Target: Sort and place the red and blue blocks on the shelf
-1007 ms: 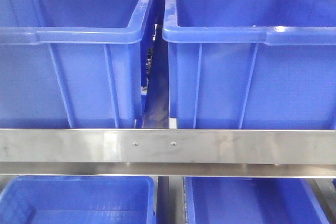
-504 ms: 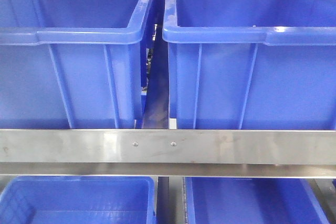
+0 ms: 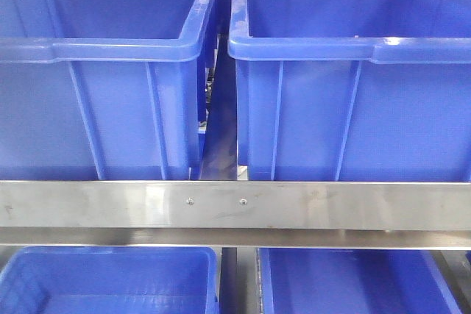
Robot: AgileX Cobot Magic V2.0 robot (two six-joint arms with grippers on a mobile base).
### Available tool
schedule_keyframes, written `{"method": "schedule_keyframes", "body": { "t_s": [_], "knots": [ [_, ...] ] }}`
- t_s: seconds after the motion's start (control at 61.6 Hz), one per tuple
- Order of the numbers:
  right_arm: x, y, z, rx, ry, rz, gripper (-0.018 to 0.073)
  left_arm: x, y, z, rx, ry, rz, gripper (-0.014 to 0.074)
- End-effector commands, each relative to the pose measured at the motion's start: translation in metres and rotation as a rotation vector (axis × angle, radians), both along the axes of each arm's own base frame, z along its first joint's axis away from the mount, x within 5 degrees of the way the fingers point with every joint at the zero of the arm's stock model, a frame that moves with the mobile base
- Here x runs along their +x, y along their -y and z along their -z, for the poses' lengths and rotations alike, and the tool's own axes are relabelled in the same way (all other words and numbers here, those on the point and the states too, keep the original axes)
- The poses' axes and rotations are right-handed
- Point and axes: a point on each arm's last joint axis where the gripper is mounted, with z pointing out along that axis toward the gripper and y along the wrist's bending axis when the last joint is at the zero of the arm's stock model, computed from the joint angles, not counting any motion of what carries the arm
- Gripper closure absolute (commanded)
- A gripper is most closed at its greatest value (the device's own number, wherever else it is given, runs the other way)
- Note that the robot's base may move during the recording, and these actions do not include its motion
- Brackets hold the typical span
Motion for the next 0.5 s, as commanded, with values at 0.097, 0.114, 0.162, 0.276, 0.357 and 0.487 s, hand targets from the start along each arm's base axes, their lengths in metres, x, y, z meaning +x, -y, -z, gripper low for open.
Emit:
{"method": "schedule_keyframes", "body": {
  "t_s": [0.097,0.114,0.162,0.276,0.357,0.487],
  "knots": [
    [0.001,0.001,-0.017,-0.006,0.119,0.009,0.0490,-0.016,0.004,-0.025,-0.252,0.086,-0.002,0.0459],
    [0.001,0.001,-0.017,-0.006,0.119,0.009,0.0490,-0.017,0.004,-0.026,-0.265,0.088,-0.003,0.0459],
    [0.001,0.001,-0.017,-0.006,0.119,0.009,0.0490,-0.021,0.003,-0.029,-0.278,0.103,-0.001,0.0459],
    [0.001,0.001,-0.017,-0.006,0.119,0.009,0.0490,-0.029,0.000,-0.032,-0.289,0.107,-0.012,0.0459],
    [0.001,0.001,-0.017,-0.006,0.119,0.009,0.0490,-0.039,-0.004,-0.031,-0.311,0.075,-0.042,0.0459],
    [0.001,0.001,-0.017,-0.006,0.119,0.009,0.0490,-0.057,-0.011,-0.033,-0.347,0.051,-0.081,0.0459]
  ]
}}
